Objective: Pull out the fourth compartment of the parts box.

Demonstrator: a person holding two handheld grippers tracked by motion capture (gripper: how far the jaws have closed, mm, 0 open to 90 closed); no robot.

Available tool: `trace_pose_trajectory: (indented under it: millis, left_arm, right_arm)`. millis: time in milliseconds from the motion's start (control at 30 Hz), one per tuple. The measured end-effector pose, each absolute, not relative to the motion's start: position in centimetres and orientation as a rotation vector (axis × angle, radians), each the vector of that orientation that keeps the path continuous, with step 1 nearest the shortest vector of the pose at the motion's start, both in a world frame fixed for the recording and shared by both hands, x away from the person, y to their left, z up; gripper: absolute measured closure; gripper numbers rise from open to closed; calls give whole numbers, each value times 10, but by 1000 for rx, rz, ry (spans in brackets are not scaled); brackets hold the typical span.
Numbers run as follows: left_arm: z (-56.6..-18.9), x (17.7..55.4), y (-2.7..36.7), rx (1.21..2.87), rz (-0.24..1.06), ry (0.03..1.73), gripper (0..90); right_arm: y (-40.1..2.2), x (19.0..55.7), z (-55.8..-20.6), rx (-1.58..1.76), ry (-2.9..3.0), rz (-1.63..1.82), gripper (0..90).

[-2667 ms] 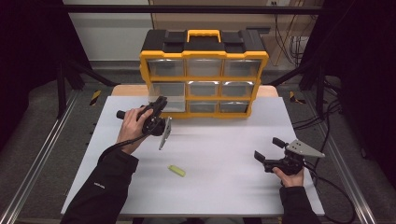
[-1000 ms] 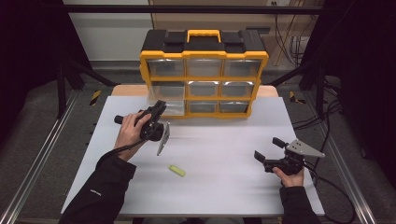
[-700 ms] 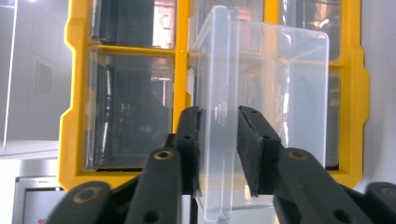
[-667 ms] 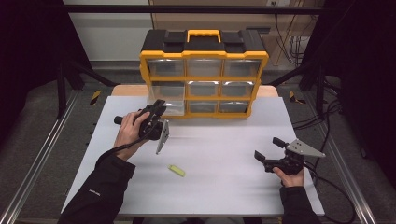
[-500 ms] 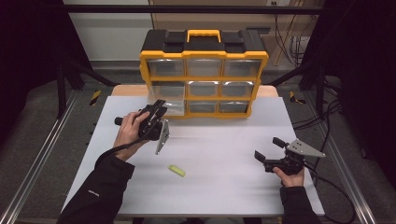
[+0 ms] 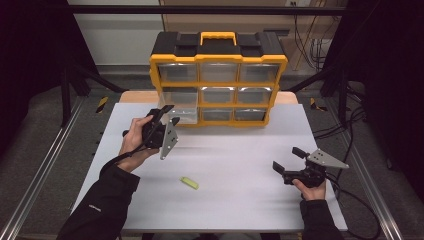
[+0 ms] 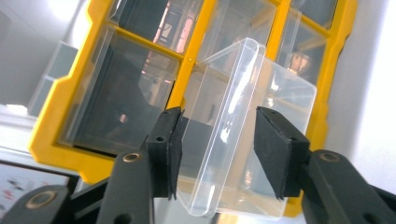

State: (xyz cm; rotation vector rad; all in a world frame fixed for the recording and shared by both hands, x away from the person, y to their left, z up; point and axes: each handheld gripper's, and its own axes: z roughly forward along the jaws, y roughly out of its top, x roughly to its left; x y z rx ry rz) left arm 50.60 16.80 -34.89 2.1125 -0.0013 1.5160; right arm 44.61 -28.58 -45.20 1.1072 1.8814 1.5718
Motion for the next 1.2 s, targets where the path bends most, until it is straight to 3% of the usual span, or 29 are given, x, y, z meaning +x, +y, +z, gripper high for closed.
trace_pose_trajectory:
  millis: [367, 1200]
  left_arm:
    - [-340, 504, 178, 2066, 1296, 202, 403]
    - [-338, 496, 205, 1889, 954, 542, 177]
  right_arm:
    - [-286, 446, -451, 1103, 1880, 1575, 5]
    - [-286, 446, -451, 1103, 1881, 1576, 5]
